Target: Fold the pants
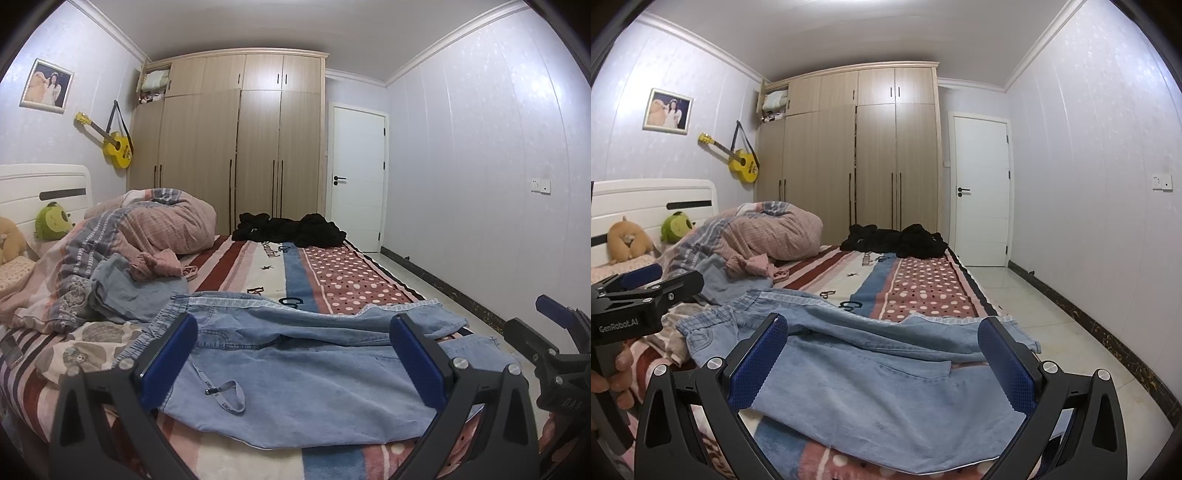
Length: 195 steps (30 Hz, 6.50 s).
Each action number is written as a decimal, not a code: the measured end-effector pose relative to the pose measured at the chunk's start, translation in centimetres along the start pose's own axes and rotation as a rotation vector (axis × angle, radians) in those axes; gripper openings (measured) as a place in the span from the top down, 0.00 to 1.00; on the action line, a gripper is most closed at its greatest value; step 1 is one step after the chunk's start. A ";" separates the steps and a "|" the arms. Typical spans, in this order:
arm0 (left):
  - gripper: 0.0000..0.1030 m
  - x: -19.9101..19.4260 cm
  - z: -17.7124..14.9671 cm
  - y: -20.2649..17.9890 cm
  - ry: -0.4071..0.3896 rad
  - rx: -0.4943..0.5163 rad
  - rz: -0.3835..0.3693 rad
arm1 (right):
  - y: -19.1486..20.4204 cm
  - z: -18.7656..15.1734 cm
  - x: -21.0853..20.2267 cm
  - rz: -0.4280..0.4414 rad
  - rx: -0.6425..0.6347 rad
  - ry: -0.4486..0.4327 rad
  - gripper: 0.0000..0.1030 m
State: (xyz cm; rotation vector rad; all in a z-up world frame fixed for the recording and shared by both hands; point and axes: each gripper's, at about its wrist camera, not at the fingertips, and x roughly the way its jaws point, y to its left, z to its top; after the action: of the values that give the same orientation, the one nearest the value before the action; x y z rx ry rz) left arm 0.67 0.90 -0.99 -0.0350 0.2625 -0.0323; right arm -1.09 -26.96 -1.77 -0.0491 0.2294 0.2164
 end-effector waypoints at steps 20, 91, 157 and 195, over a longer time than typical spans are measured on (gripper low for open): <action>0.01 0.1 0.0 0.1 0.001 -0.001 0.002 | -0.3 0.0 -0.1 0.001 0.012 0.000 0.01; 0.74 16.2 -13.2 16.0 0.461 -0.549 0.088 | -19.5 -8.5 6.3 -0.217 0.394 0.305 0.01; 0.91 28.8 4.4 19.7 0.419 -0.100 0.294 | -23.2 4.4 24.7 -0.231 0.252 0.363 1.00; 0.91 31.4 2.4 20.5 0.449 -0.138 0.263 | -26.1 -4.3 31.0 0.075 0.093 0.580 0.93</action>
State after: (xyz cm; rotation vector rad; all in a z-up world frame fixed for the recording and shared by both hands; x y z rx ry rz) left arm 32.14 20.26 -7.61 -0.1310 0.7166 0.2429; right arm 33.18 -46.33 -12.47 -0.0094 0.8193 0.2623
